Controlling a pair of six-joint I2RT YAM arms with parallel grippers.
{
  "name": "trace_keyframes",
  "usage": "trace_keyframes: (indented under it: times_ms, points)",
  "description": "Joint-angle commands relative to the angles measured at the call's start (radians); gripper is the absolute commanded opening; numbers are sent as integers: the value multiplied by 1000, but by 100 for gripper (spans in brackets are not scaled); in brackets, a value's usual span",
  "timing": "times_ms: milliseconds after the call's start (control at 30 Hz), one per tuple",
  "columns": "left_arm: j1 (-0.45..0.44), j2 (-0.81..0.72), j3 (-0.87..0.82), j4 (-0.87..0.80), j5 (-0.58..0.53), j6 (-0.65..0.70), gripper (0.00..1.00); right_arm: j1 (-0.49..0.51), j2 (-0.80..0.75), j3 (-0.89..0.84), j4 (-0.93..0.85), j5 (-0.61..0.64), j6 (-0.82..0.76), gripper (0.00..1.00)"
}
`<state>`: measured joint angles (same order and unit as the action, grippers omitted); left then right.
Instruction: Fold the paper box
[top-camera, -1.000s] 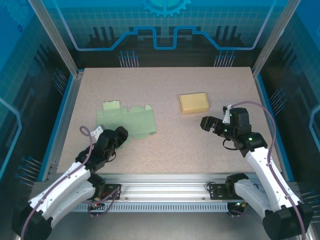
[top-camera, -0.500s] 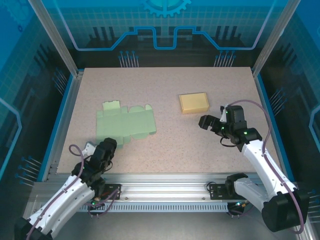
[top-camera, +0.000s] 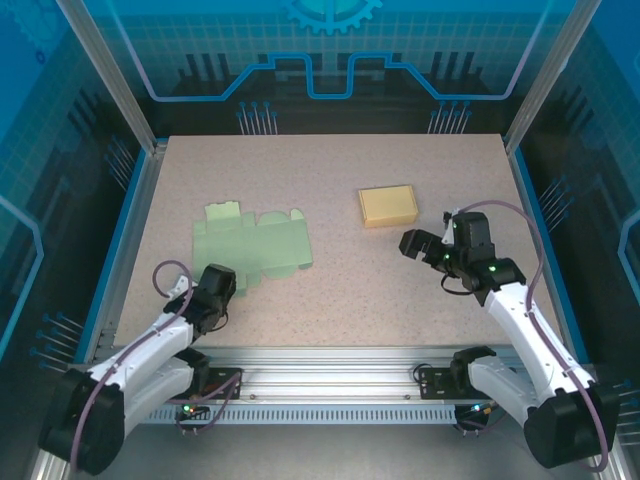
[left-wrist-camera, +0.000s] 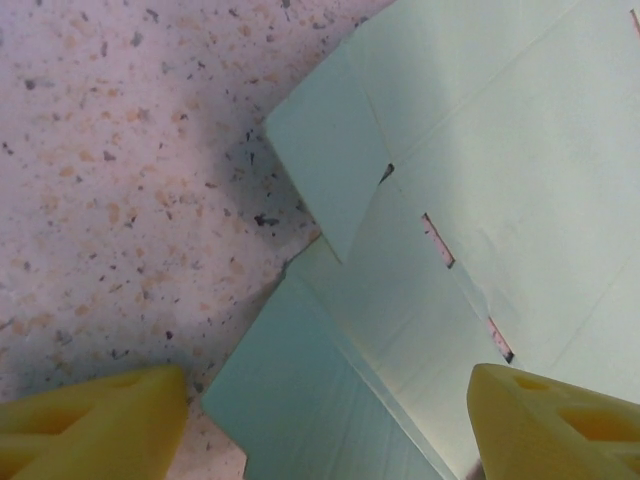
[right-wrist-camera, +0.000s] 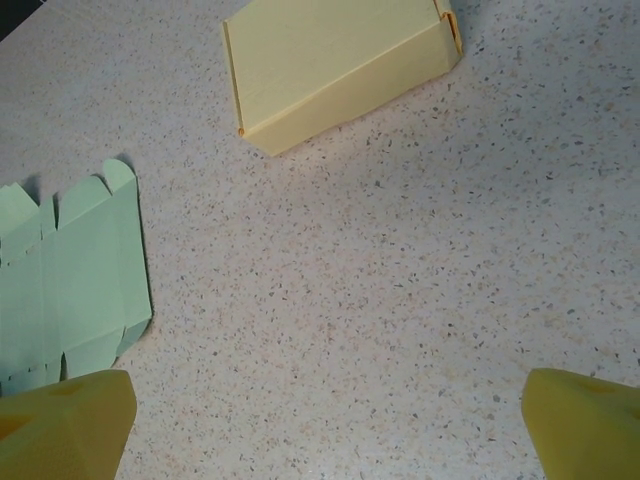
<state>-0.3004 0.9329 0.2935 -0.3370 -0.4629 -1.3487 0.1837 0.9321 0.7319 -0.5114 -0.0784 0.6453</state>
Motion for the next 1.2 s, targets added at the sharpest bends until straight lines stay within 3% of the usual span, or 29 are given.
trace_keyframes:
  times_ms: [0, 267, 533, 833, 1167]
  points:
    - [32, 94, 9, 214, 61, 44, 72, -6, -23, -32, -1, 23, 28, 100]
    - [43, 249, 32, 320, 92, 35, 55, -7, -78, -68, -2, 29, 54, 100]
    - [50, 325, 58, 378, 88, 60, 22, -5, -125, -128, 22, 14, 88, 100]
    - [50, 295, 171, 279, 83, 318, 1, -5, -113, -128, 8, 28, 79, 100]
    - [49, 105, 173, 338, 144, 716, 0, 8, -60, -129, 48, 20, 70, 100]
